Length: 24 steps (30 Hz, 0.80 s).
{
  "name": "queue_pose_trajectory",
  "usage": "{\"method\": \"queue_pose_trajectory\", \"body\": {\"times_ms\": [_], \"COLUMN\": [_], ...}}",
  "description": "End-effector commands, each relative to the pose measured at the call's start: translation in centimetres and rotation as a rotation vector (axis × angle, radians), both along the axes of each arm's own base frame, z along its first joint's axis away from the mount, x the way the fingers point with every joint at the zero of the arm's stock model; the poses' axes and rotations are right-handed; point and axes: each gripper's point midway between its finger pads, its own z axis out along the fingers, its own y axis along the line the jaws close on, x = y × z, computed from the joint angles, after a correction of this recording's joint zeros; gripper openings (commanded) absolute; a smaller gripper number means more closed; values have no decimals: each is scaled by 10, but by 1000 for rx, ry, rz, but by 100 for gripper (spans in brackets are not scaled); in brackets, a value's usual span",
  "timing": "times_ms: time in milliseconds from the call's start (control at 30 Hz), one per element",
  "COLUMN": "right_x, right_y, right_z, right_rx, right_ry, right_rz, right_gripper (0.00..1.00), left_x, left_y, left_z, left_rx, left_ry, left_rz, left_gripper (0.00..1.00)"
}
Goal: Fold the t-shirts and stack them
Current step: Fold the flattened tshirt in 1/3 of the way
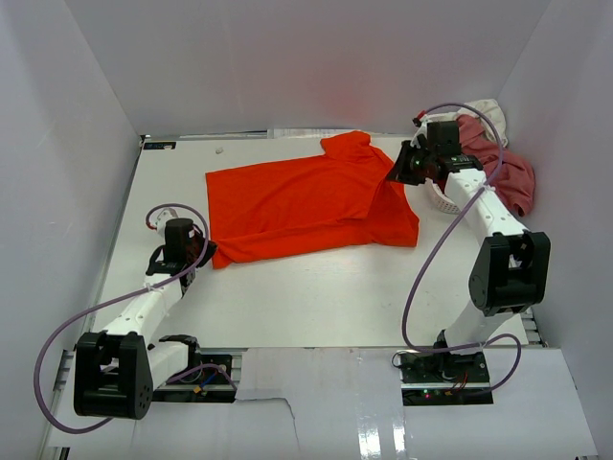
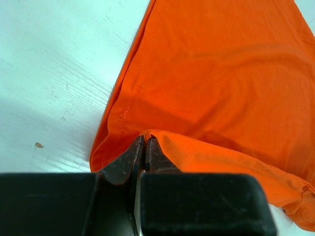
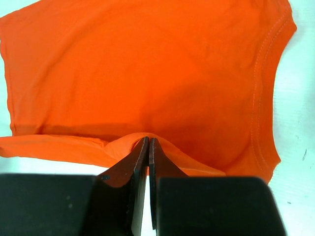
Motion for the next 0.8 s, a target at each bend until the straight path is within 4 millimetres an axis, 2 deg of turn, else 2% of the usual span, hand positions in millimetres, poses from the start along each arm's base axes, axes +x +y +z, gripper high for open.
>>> {"method": "queue_pose_trajectory", "body": {"times_ms": [0, 500, 767], "right_x": [16, 45, 57], "right_y": [7, 15, 18], "right_z": [21, 27, 11], "right_rx": [0, -5, -3], "right_ry": [-62, -69, -43], "right_rz": [25, 43, 50], "right_gripper": [8, 8, 8], "left_x": [7, 19, 29], "left_y": [7, 5, 4], "left_z": [5, 0, 3], "left_rx": [11, 13, 7], "left_ry": [-42, -44, -75], "left_rz": [37, 26, 33], "left_gripper": [0, 0, 0]}}
